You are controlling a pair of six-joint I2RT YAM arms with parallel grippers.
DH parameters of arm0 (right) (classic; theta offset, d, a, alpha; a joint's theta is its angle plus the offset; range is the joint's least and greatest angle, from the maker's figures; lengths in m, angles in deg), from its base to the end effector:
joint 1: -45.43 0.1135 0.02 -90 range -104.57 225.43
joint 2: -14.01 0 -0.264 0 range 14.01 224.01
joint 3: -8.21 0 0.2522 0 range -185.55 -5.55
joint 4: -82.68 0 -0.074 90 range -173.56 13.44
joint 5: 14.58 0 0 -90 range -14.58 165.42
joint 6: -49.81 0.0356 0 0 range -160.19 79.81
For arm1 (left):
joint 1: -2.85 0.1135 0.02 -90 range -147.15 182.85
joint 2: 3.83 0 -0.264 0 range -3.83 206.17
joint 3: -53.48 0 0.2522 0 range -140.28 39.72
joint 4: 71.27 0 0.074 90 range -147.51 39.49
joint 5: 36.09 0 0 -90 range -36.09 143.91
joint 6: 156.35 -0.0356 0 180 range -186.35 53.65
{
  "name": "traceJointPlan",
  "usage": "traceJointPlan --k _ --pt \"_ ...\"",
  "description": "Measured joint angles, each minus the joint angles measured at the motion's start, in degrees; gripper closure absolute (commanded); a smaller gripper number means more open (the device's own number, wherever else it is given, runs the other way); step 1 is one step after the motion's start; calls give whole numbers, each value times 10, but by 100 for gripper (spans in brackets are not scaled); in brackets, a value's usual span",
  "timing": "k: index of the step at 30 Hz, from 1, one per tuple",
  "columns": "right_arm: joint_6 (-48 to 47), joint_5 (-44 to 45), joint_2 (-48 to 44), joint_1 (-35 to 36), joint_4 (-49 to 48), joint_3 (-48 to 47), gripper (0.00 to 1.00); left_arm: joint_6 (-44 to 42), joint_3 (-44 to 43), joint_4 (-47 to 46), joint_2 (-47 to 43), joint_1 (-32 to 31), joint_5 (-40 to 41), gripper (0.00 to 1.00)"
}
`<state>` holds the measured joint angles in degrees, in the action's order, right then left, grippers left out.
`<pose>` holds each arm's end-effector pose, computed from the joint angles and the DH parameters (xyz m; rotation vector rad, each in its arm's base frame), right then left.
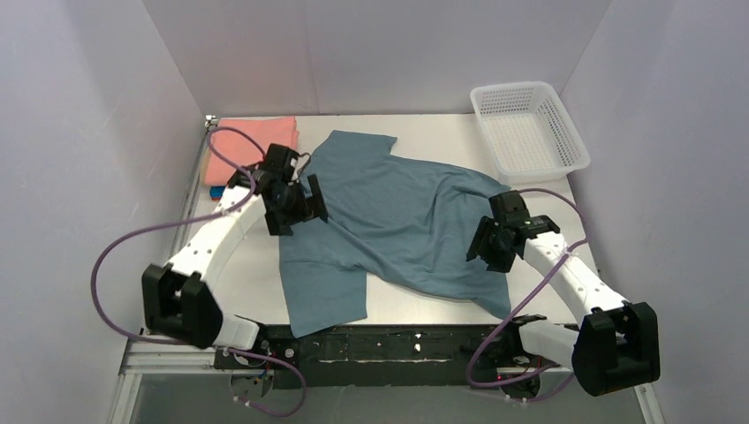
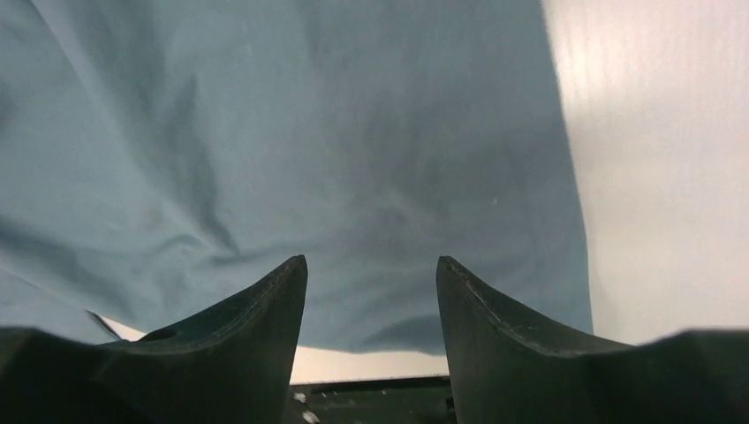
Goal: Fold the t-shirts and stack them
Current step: Flatten out the tshirt
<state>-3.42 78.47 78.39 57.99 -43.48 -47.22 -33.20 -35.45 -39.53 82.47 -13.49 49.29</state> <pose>0.2006 0.0427 0.2149 0.5791 2.6176 0.2059 0.3356 -0.1014 0.3353 -0.2619 2.1189 -0.6033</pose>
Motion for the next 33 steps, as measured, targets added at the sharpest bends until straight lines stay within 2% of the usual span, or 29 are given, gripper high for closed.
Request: traceJointPlan --k 3,7,12,16,18,21,23,24,25,26,30,33 --pt "21 18 0 70 53 -5 37 31 110 16 -105 -50 21 2" --pt "62 14 -37 135 119 -4 36 58 243 24 -157 -108 6 2" --pt "110 7 -61 143 123 53 36 89 357 -15 -172 -127 -18 2" --pt "131 18 -16 143 87 73 45 103 377 -46 -160 -127 -15 3" --pt "136 25 7 143 59 73 55 106 378 -57 -150 -127 -6 13" --pt "138 33 35 143 28 73 78 113 380 -73 -126 -127 12 38" --pt "139 42 44 143 24 70 95 120 379 -72 -108 -127 25 65" --pt "139 49 46 143 24 66 99 123 378 -69 -103 -127 32 79" --pt "137 55 46 144 26 62 99 129 376 -64 -98 -127 38 97" --pt "136 61 47 144 33 57 99 130 373 -56 -92 -127 45 100" --pt "122 80 43 144 95 7 99 145 362 -38 -79 -127 61 100" --pt "103 88 37 144 177 -71 99 155 362 -23 -92 -129 92 100"
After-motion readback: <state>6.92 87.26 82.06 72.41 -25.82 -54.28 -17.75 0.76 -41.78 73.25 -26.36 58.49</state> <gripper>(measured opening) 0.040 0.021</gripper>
